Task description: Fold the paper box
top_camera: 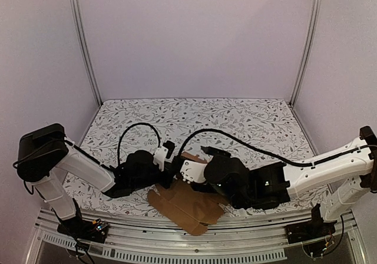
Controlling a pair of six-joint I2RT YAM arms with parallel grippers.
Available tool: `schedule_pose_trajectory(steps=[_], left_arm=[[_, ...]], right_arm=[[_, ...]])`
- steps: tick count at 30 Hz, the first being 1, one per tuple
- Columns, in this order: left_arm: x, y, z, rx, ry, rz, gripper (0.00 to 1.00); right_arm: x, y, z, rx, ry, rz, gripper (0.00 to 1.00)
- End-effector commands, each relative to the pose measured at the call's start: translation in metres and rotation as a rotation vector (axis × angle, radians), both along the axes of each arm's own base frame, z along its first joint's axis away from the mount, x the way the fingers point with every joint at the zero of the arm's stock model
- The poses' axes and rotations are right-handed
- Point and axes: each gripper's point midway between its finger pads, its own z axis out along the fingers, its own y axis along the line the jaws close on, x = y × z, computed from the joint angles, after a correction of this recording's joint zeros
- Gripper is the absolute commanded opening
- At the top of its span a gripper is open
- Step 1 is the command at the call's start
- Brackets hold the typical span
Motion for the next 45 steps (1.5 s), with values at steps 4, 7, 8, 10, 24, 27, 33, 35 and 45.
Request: schedule_pose_trajectory(steps=[4, 7, 8, 10, 24, 27, 33, 35, 45], left_arm=[[-0.007, -0.015, 0.012, 0.039, -0.042, -0.094, 0.00], [-0.015, -0.027, 0.011, 0.047, -0.044, -0.180, 0.00], [-0.015, -0.029, 0.009, 0.050, -0.041, -0.191, 0.00], [-0.018, -0.033, 0.008, 0.054, -0.038, -0.217, 0.00], [-0.015, -0.048, 0.003, 0.087, -0.090, -0.280, 0.00], [-0.015, -0.050, -0.001, 0.100, -0.098, -0.274, 0.00], [-0.017, -0.054, -0.011, 0.111, -0.099, -0.288, 0.00], [-0.013, -0.052, -0.012, 0.113, -0.109, -0.258, 0.00], [-0.015, -0.050, -0.021, 0.099, -0.117, -0.226, 0.00]], right_arm=[[-0.014, -0.025, 0.044, 0.188, 0.181, 0.024, 0.80], [-0.004, -0.037, 0.047, 0.251, 0.252, -0.010, 0.79], [-0.002, -0.038, 0.045, 0.267, 0.284, -0.005, 0.78], [0.004, -0.039, 0.044, 0.312, 0.343, -0.006, 0.75], [0.071, -0.025, -0.005, 0.595, 0.586, -0.225, 0.27], [0.081, -0.023, -0.013, 0.639, 0.615, -0.260, 0.08], [0.088, -0.005, -0.025, 0.697, 0.650, -0.245, 0.00], [0.089, 0.002, -0.030, 0.709, 0.674, -0.236, 0.00], [0.089, 0.022, -0.067, 0.711, 0.759, -0.228, 0.00]])
